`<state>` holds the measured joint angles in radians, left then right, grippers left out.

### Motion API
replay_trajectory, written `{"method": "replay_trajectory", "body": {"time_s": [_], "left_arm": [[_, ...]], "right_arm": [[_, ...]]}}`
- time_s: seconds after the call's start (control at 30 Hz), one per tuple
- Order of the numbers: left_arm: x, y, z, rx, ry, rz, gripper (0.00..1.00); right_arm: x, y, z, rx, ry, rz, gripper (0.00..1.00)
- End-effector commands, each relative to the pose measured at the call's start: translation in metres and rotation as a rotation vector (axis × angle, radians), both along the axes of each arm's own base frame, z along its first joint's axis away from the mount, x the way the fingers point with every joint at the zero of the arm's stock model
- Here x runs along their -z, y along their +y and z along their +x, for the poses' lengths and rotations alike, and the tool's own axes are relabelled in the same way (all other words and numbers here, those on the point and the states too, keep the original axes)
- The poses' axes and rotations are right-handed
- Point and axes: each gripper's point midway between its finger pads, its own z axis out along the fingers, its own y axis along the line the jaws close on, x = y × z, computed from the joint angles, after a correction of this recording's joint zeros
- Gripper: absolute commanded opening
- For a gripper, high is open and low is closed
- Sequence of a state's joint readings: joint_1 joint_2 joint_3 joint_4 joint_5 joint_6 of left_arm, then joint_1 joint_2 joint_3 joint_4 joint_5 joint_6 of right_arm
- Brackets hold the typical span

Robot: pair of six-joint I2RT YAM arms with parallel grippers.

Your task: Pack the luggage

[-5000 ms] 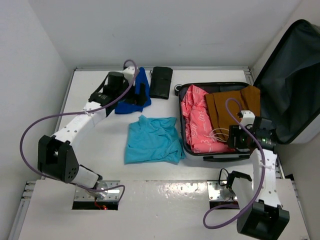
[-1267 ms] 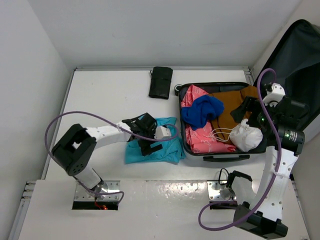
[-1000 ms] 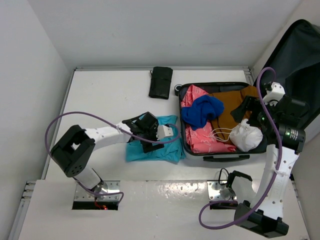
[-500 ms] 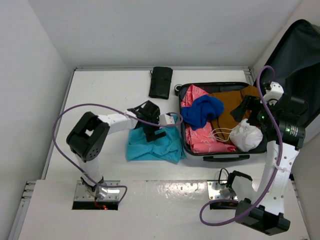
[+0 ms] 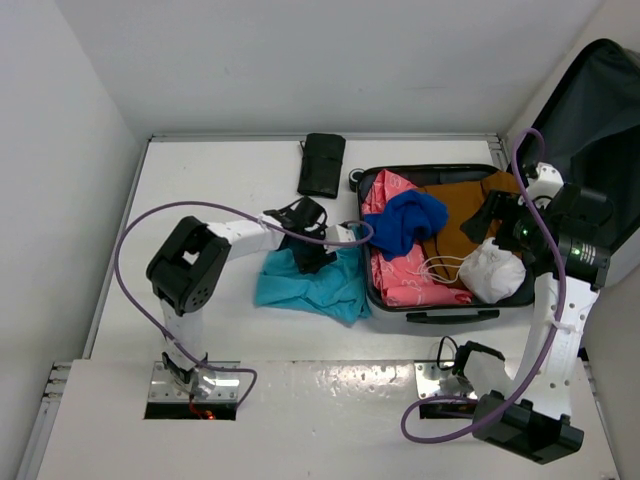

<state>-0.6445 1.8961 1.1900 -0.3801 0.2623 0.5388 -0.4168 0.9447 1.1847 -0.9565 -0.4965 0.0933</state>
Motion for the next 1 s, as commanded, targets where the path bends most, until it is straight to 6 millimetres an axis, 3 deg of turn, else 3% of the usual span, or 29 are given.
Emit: {"method": "replay_trajectory", "body": {"time_s": [0.0, 0.03, 0.07, 0.17, 0.2, 0.3, 0.37, 0.4, 0.47, 0.5, 0.57, 0.6, 0.67, 0.7, 0.73, 0.77, 0.87, 0.93, 0.97], "left_arm": [[0.028, 0.017, -0.027, 0.022, 0.058, 0.082, 0.44], [0.024, 0.015, -0.031, 0.022, 0.056, 0.076, 0.38], [0.017, 0.018, -0.034, 0.013, 0.048, 0.065, 0.25], [0.002, 0.017, -0.043, 0.005, 0.055, 0.022, 0.05], [-0.019, 0.013, -0.043, 0.014, 0.026, -0.020, 0.02], [-0.069, -0.003, -0.053, 0.039, 0.025, -0.148, 0.00], [-0.123, -0.011, -0.056, 0.037, -0.022, -0.254, 0.00], [-0.160, -0.022, -0.051, 0.049, -0.063, -0.331, 0.00], [-0.207, -0.034, -0.048, 0.038, -0.114, -0.422, 0.00], [-0.246, -0.046, -0.052, 0.046, -0.122, -0.507, 0.00], [-0.280, -0.057, -0.051, 0.033, -0.137, -0.571, 0.00], [-0.306, -0.070, -0.051, 0.037, -0.137, -0.626, 0.00], [-0.331, -0.083, -0.047, 0.029, -0.144, -0.686, 0.00], [-0.332, -0.093, -0.038, 0.003, -0.117, -0.701, 0.00], [-0.360, -0.103, -0.038, 0.022, -0.137, -0.760, 0.00], [-0.376, -0.111, -0.031, 0.019, -0.154, -0.806, 0.00], [-0.402, -0.142, -0.013, -0.006, -0.118, -0.909, 0.00], [-0.436, -0.160, -0.006, 0.005, -0.101, -1.033, 0.00], [-0.422, -0.177, 0.008, -0.006, -0.060, -1.043, 0.00]], "right_arm": [[-0.018, 0.002, 0.003, -0.025, -0.051, -0.014, 0.83], [-0.018, 0.003, 0.003, -0.029, -0.053, -0.011, 0.83], [-0.018, 0.003, 0.002, -0.027, -0.053, -0.008, 0.83], [-0.022, 0.008, -0.003, -0.036, -0.075, -0.009, 0.82], [-0.023, 0.008, -0.003, -0.036, -0.078, -0.012, 0.82], [-0.029, 0.011, -0.009, -0.037, -0.096, -0.017, 0.82], [-0.036, 0.013, -0.013, -0.029, -0.114, -0.020, 0.82], [-0.037, 0.013, -0.014, -0.021, -0.116, -0.016, 0.82], [-0.041, 0.006, -0.015, 0.048, -0.123, -0.015, 0.82], [-0.043, 0.002, -0.013, 0.090, -0.126, 0.002, 0.81], [-0.050, -0.009, -0.015, 0.175, -0.152, 0.001, 0.81], [-0.052, -0.013, -0.015, 0.222, -0.159, 0.023, 0.79], [-0.067, -0.025, -0.017, 0.299, -0.237, -0.022, 0.78], [-0.071, -0.028, -0.017, 0.334, -0.256, -0.015, 0.78], [-0.078, -0.037, -0.019, 0.411, -0.285, -0.017, 0.78], [-0.087, -0.048, -0.022, 0.482, -0.315, -0.039, 0.78], [-0.104, -0.059, -0.026, 0.576, -0.365, -0.041, 0.80], [-0.109, -0.064, -0.027, 0.613, -0.377, -0.041, 0.80], [-0.110, -0.066, -0.027, 0.622, -0.378, -0.042, 0.80]]}}
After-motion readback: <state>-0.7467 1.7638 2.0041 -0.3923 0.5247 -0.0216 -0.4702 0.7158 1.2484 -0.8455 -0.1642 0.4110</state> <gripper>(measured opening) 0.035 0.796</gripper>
